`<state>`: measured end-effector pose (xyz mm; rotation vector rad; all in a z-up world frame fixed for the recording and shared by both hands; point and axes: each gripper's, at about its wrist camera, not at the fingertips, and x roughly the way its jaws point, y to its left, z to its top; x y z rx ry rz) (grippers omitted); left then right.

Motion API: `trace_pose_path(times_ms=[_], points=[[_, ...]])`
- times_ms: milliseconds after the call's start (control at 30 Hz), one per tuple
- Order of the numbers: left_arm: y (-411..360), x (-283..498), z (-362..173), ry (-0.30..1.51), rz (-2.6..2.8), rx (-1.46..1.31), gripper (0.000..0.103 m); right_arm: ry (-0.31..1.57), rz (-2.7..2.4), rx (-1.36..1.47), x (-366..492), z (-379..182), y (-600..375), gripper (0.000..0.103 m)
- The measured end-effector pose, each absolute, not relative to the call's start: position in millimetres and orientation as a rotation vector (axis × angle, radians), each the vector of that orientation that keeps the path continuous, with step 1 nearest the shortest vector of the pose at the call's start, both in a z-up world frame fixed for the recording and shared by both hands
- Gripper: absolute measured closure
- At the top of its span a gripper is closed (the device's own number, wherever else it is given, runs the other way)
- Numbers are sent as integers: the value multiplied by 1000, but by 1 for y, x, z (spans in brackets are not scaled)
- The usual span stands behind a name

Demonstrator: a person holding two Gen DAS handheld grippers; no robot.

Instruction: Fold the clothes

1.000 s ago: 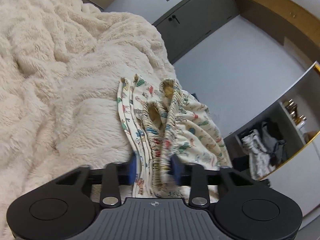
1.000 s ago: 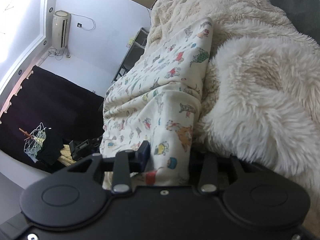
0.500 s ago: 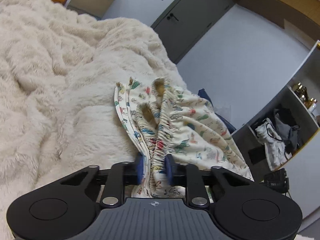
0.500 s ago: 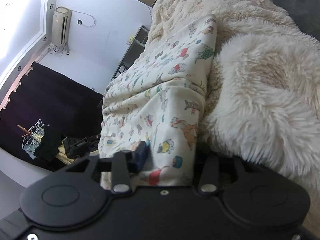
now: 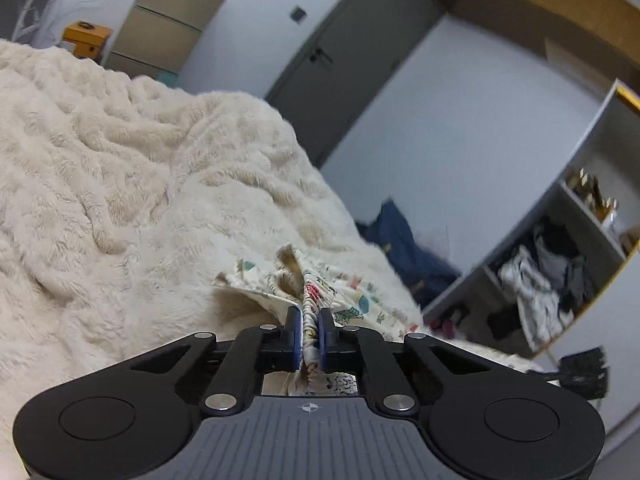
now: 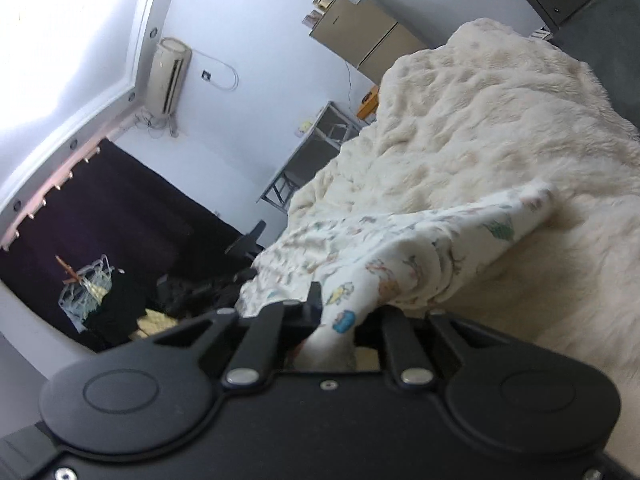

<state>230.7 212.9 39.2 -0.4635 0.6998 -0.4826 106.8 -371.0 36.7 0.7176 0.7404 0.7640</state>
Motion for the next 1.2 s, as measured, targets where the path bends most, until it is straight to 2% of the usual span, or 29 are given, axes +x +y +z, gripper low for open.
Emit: trace_pose_path(times_ms=[33, 100, 133, 167, 233, 267, 300, 367, 533, 667, 867, 933, 1000, 1033, 1067, 1133, 1167, 1200], points=[[214, 230, 38, 707, -451, -446, 94, 766, 781, 688, 97, 37, -358, 89], [215, 222, 35, 719, -336, -381, 89, 869, 849, 601, 79, 31, -326, 70], [214, 216, 35, 720, -291, -339, 79, 935, 881, 547, 72, 27, -309, 67], [205, 203, 37, 705, -281, -273, 63, 955, 889, 512, 68, 26, -300, 66], [180, 175, 46, 648, -296, -122, 47, 930, 888, 484, 67, 32, -294, 66], [166, 162, 50, 623, -310, -59, 43, 921, 889, 499, 69, 34, -295, 69], [154, 152, 54, 602, -321, -9, 42, 917, 891, 531, 72, 35, -298, 77], [128, 133, 60, 567, -343, 80, 36, 911, 879, 660, 83, 35, -310, 81], [48, 84, 69, 472, -442, 295, 33, 890, 793, 939, 97, 28, -334, 82], [-9, 45, 77, 398, -566, 430, 24, 890, 746, 1006, 104, 21, -338, 82], [-103, 18, 59, 336, -612, 657, 19, 873, 708, 1046, 104, 23, -330, 81], [-136, 18, 46, 318, -539, 735, 19, 867, 711, 1044, 104, 24, -325, 81], [-162, 22, 30, 265, -466, 803, 27, 865, 717, 1029, 103, 24, -323, 80], [-169, 22, 25, 233, -440, 820, 58, 866, 726, 1021, 102, 24, -324, 79], [-170, 20, 23, 208, -423, 818, 69, 869, 739, 1014, 101, 24, -328, 81], [-167, 14, 20, 182, -447, 791, 74, 873, 767, 1000, 99, 24, -335, 83], [-166, 9, 18, 173, -459, 789, 92, 876, 780, 993, 97, 24, -338, 82], [-164, 4, 15, 172, -469, 810, 95, 878, 794, 986, 96, 24, -341, 71]])
